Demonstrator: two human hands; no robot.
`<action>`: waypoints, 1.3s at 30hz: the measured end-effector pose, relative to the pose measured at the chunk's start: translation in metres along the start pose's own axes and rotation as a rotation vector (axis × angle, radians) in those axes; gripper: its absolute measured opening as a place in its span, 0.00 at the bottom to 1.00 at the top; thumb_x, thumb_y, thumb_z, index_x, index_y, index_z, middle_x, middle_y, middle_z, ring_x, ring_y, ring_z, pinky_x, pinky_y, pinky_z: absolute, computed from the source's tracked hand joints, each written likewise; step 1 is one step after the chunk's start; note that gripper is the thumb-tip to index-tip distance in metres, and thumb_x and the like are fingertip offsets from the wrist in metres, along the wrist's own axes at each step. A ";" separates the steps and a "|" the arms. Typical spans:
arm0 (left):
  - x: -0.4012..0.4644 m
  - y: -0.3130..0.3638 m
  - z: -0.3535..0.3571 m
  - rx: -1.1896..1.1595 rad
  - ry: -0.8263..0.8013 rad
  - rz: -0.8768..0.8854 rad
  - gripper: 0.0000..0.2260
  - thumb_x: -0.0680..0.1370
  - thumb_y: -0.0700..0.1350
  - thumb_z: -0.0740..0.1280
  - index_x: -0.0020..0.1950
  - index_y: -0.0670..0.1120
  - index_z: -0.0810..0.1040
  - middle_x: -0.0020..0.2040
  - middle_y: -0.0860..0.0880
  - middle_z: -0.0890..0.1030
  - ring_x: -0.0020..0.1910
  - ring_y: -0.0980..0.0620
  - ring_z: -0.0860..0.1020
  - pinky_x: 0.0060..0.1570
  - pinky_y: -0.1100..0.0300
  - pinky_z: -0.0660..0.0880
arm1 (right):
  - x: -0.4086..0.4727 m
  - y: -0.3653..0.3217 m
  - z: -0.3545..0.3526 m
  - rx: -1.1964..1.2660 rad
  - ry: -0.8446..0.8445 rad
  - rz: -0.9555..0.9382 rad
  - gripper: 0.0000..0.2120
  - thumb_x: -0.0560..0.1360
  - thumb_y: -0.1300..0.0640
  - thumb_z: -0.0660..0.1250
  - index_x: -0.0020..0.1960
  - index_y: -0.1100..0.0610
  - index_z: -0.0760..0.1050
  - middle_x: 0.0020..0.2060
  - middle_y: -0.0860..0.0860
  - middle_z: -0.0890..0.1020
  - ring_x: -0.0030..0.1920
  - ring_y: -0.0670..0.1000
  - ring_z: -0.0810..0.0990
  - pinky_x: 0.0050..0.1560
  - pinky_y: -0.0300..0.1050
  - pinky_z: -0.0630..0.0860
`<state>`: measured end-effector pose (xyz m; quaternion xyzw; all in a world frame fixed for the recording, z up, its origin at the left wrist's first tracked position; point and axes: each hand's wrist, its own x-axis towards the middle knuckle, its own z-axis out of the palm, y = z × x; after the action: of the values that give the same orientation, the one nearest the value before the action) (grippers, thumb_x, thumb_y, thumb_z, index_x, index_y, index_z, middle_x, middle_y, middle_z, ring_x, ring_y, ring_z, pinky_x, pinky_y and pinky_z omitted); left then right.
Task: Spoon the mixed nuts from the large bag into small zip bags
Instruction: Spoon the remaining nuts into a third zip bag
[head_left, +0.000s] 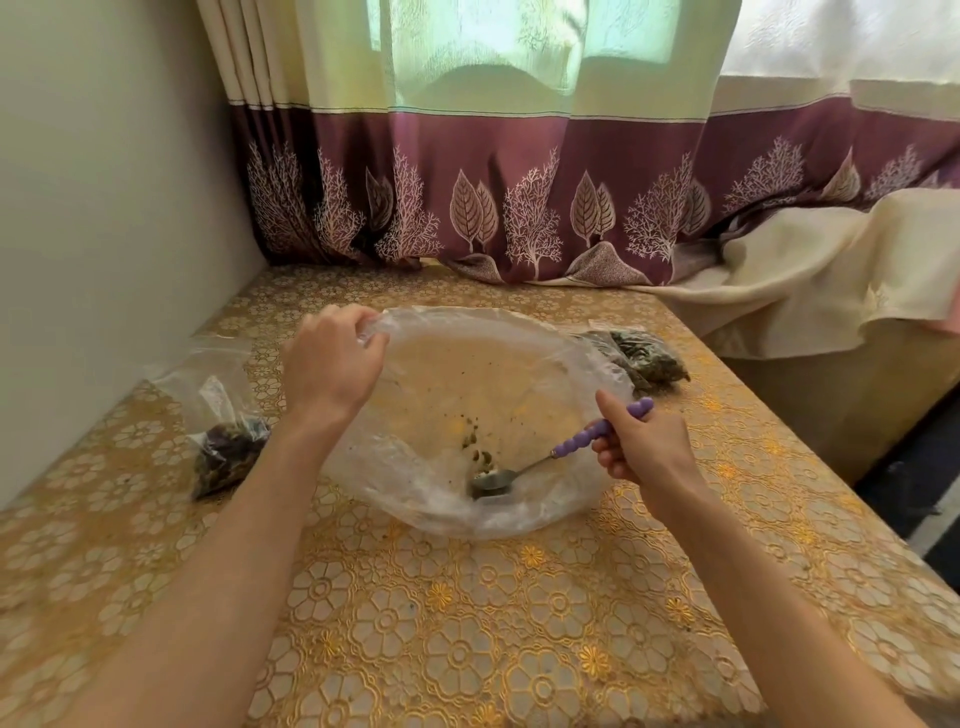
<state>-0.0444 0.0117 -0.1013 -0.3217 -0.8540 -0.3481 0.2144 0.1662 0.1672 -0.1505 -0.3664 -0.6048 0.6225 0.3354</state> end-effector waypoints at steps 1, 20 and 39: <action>0.000 0.003 -0.002 -0.006 0.012 0.018 0.13 0.77 0.47 0.65 0.60 0.45 0.78 0.53 0.44 0.80 0.53 0.45 0.74 0.52 0.50 0.70 | 0.000 0.000 0.000 0.010 0.011 -0.009 0.20 0.78 0.53 0.64 0.32 0.65 0.78 0.24 0.54 0.81 0.20 0.43 0.71 0.18 0.34 0.65; -0.018 0.040 -0.031 -0.165 0.046 0.247 0.12 0.77 0.43 0.67 0.58 0.42 0.79 0.51 0.45 0.80 0.52 0.49 0.73 0.51 0.66 0.63 | -0.005 0.012 0.001 0.198 -0.068 0.114 0.18 0.79 0.55 0.62 0.42 0.70 0.79 0.35 0.59 0.85 0.25 0.44 0.77 0.25 0.33 0.74; -0.027 0.044 -0.046 -0.268 0.029 0.215 0.11 0.77 0.43 0.66 0.58 0.42 0.79 0.52 0.46 0.80 0.53 0.47 0.75 0.56 0.54 0.71 | -0.007 0.004 0.004 0.471 -0.206 0.248 0.22 0.79 0.56 0.61 0.60 0.77 0.70 0.50 0.67 0.82 0.29 0.45 0.78 0.28 0.33 0.76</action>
<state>0.0117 -0.0088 -0.0669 -0.4321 -0.7575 -0.4383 0.2178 0.1660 0.1588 -0.1536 -0.2843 -0.4252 0.8160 0.2693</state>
